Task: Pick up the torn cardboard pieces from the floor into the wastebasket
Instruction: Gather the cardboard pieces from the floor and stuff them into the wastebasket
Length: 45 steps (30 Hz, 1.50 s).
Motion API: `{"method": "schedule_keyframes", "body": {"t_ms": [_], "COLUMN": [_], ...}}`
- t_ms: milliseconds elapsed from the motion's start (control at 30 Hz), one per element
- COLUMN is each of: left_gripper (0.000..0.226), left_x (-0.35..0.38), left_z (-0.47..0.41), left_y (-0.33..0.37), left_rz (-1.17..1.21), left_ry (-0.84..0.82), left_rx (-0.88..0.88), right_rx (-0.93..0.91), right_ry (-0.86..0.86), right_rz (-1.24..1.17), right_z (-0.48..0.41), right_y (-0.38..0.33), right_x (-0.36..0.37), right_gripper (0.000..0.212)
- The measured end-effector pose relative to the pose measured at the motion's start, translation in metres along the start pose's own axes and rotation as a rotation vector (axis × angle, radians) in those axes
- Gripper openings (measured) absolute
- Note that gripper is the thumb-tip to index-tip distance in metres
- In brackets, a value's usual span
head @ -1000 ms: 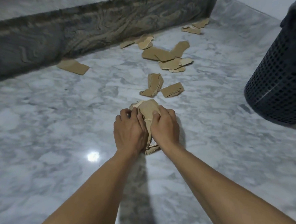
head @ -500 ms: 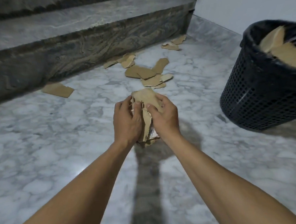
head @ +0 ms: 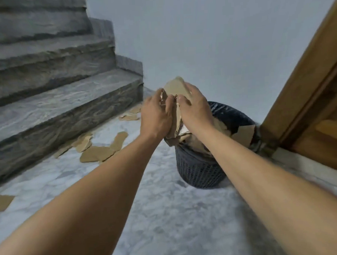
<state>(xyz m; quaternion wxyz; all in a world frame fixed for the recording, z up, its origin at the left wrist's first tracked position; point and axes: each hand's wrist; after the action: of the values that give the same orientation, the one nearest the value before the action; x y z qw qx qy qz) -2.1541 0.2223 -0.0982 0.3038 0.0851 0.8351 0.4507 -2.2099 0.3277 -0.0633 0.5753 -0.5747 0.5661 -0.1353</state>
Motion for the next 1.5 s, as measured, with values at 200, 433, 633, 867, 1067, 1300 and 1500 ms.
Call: {"method": "schedule_keyframes", "body": {"t_ms": [200, 433, 633, 867, 1067, 1300, 1500], "left_gripper": [0.037, 0.045, 0.041, 0.045, 0.068, 0.072, 0.060], "left_x": [0.093, 0.111, 0.025, -0.137, -0.242, -0.289, -0.259], "left_z": [-0.021, -0.028, -0.032, 0.044, 0.105, 0.124, 0.073], "left_y": [0.040, 0.018, -0.051, -0.237, -0.372, -0.443, -0.454], "left_rz": [-0.065, -0.293, -0.296, -0.552, -0.830, -0.788, -0.708], "left_ry": [-0.249, -0.218, -0.022, 0.085, -0.045, -0.135, -0.134], "left_rx": [-0.005, 0.056, 0.132, -0.152, -0.501, -0.692, -0.381], "right_rx": [0.191, 0.298, 0.060, -0.039, 0.280, 0.283, 0.206], "right_ry": [-0.029, -0.124, 0.001, -0.227, -0.680, -0.605, -0.410], "right_rz": [0.147, 0.310, 0.349, 0.323, 0.579, 0.814, 0.811], "right_z": [-0.041, -0.055, -0.061, 0.013, 0.102, 0.157, 0.127], "right_y": [0.055, 0.077, 0.040, 0.042, 0.084, 0.105, 0.120], "right_x": [-0.066, -0.077, -0.005, 0.188, 0.324, 0.395, 0.411], "right_gripper": [0.048, 0.053, 0.049, 0.062, 0.108, 0.086, 0.103]}}
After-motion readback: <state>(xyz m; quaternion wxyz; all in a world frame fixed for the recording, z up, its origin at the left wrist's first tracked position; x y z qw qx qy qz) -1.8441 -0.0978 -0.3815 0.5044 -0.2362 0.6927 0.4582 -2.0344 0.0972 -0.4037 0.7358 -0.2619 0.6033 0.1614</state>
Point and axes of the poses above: each hand's wrist, its own z-axis away from the middle knuckle, its own x-axis out of the palm, y = z × x, and after that the axes turned 2 degrees about z, right-handed
